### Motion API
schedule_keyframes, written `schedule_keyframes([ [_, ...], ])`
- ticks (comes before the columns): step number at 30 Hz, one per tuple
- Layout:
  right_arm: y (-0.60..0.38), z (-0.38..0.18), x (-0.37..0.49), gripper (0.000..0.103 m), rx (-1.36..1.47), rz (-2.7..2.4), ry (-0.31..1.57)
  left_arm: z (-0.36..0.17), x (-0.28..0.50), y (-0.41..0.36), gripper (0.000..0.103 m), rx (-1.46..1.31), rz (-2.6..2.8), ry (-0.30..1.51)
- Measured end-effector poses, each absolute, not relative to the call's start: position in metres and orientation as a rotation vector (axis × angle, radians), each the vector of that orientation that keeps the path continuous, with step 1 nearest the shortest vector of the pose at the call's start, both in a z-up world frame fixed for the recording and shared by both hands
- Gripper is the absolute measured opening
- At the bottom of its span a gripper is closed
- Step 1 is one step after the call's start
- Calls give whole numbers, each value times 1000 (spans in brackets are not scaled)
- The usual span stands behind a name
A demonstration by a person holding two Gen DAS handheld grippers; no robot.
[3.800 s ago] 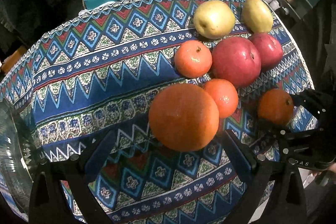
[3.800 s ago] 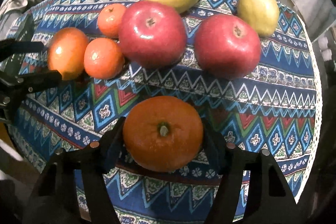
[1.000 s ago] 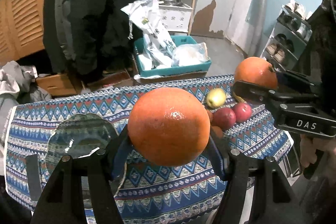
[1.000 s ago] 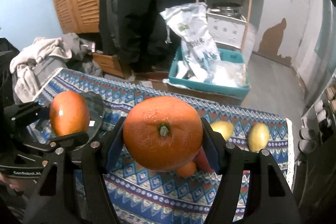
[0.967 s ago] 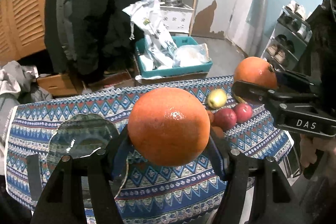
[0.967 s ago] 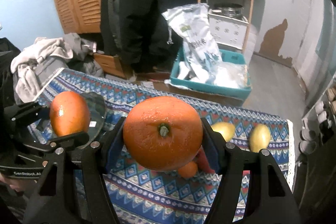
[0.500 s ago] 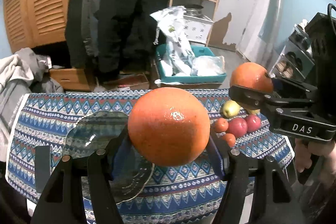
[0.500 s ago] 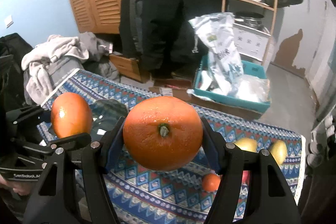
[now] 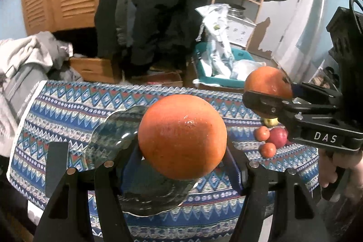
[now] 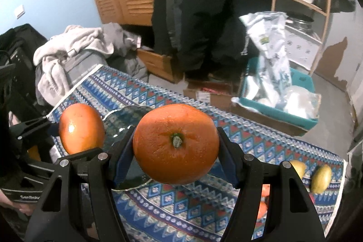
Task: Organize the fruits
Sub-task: 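Lift both held oranges and carry them over the glass bowl, then lower both oranges into the glass bowl and open both grippers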
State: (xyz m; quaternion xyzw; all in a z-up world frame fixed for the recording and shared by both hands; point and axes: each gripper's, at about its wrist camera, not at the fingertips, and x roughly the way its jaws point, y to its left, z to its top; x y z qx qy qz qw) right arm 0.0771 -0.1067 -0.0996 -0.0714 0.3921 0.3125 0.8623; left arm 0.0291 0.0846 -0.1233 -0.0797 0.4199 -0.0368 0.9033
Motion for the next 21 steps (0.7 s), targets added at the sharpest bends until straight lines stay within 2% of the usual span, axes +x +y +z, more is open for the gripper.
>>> schedule_keyframes([
  [21, -15, -181, 96, 68, -221, 762, 1034, -198, 36, 142, 68, -205, 36, 1022],
])
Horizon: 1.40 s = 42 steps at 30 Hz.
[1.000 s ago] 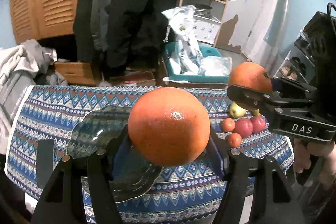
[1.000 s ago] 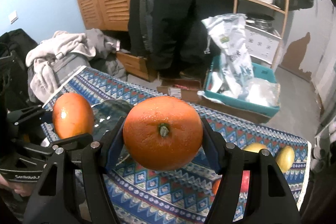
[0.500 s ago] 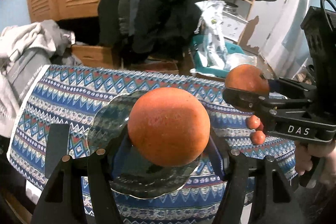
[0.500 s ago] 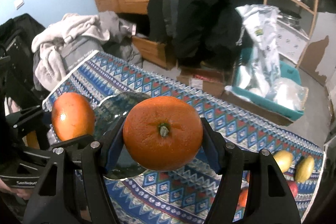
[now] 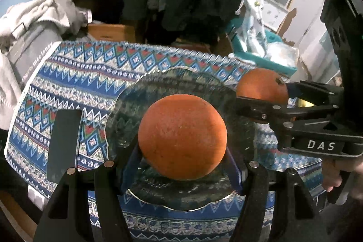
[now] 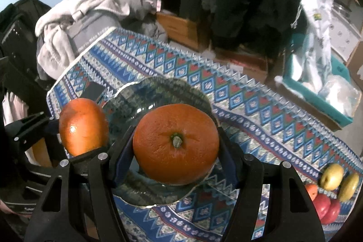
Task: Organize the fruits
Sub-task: 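Lower both oranges into the glass bowl and open both grippers, then raise both open grippers out of the glass bowl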
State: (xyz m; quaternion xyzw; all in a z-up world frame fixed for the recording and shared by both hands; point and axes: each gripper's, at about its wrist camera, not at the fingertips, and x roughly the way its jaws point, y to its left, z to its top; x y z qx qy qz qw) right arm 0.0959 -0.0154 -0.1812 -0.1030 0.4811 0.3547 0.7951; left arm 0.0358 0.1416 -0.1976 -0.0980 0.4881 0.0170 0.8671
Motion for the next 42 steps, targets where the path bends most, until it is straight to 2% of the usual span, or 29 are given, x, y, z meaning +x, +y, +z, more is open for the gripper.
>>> schedule_keyframes([
  [11, -3, -231, 97, 68, -254, 760, 1169, -238, 39, 147, 69, -216, 50, 1126],
  [24, -1, -255, 93, 68, -276, 778, 1241, -272, 41, 152, 69, -285, 54, 1268],
  [42, -17, -229, 100, 68, -161, 771, 1190, -243, 37, 138, 70, -186, 47, 1199],
])
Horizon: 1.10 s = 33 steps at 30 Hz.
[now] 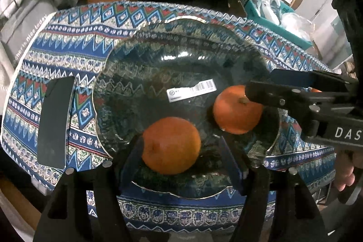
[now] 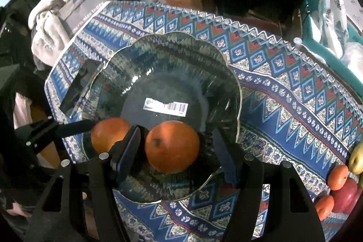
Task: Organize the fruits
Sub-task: 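Raise both open grippers out of the glass bowl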
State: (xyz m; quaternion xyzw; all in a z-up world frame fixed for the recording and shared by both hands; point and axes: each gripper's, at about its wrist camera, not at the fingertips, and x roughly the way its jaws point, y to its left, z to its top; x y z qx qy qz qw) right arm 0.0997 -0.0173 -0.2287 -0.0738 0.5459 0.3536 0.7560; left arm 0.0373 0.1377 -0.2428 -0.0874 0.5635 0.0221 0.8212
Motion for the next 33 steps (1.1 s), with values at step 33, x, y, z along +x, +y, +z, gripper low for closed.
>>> schedule_keyframes([
  [33, -135, -148, 84, 71, -99, 577, 975, -157, 40, 50, 80, -75, -66, 1009],
])
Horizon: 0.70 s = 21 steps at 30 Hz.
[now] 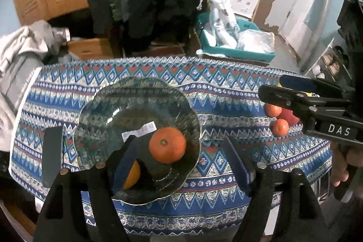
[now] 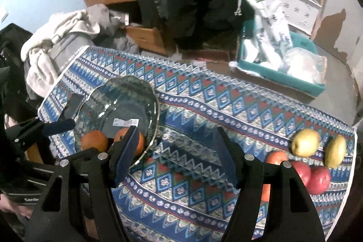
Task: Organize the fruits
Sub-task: 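Raise both open grippers out of the glass bowl, then move both grippers back toward the remaining apples, pears and oranges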
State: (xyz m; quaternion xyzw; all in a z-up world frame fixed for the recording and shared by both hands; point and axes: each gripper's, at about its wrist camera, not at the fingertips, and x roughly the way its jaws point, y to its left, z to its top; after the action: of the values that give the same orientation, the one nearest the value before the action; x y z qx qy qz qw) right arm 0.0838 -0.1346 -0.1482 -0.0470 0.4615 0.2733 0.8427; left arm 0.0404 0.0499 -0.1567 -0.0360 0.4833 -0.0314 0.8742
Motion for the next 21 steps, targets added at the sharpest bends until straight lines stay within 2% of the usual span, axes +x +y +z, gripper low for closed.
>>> schedule_keyframes([
  [21, -243, -126, 68, 75, -56, 407, 899, -133, 48, -24, 80, 29, -153, 969],
])
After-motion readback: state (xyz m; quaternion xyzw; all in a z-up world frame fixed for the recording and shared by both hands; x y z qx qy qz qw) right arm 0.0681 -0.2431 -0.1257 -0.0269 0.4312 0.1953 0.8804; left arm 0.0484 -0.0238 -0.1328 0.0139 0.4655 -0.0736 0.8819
